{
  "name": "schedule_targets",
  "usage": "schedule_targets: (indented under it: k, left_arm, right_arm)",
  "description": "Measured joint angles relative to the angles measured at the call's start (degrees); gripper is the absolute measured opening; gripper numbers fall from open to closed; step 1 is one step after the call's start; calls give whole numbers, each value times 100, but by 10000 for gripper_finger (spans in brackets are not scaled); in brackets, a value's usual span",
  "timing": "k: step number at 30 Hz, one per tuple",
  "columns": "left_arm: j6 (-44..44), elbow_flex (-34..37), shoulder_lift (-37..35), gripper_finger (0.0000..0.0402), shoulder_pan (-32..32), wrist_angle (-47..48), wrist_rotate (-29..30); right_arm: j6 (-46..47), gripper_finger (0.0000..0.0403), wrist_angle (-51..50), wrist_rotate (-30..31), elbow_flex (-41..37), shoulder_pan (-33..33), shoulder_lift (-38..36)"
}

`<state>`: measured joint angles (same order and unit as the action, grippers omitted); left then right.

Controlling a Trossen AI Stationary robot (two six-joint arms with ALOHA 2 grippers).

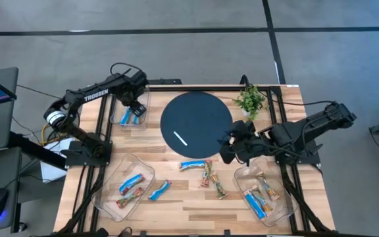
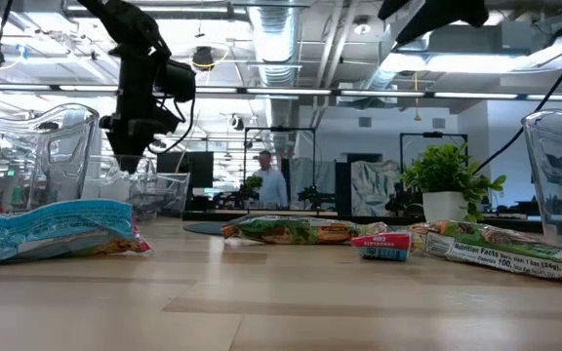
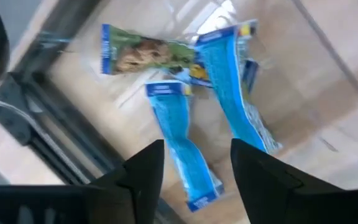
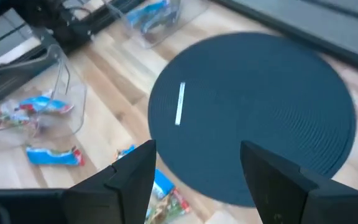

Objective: Pick and place Granola Bars by type
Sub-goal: Put the blue granola bar into the top transparent bin, then put the yellow granola bar into the bottom right transparent bin

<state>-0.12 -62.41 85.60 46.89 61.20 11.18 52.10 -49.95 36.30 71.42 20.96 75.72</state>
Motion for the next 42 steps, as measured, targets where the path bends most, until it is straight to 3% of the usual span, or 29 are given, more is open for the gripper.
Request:
schedule_targets:
  k: [6,14,19,25,33,42]
  left_arm:
    - [68,0,-636,189,-6,16,-1088]
    - [403,-4,-2370,190,-316,-31,-2066]
    - [510,-4,-3348,190,-483,-274,-2095]
    - [509,-4,-4061,190,-485,-562,-1956]
    - [527,-4,-4342,190,-483,-524,-1937]
    - [941,-4,-4321,190,-483,-543,-1952]
  right_arm:
    - [-13,224,367,-754,-117,-178,145]
    - [-249,224,895,-1379,-216,-106,739]
    - [-149,224,1012,-2173,-212,-112,1355]
    - [132,224,1107,-2720,-219,-121,1967]
    - [1541,224,1235,-3540,-184,-107,2413]
    - [2724,224,1037,-3621,-177,113,2675]
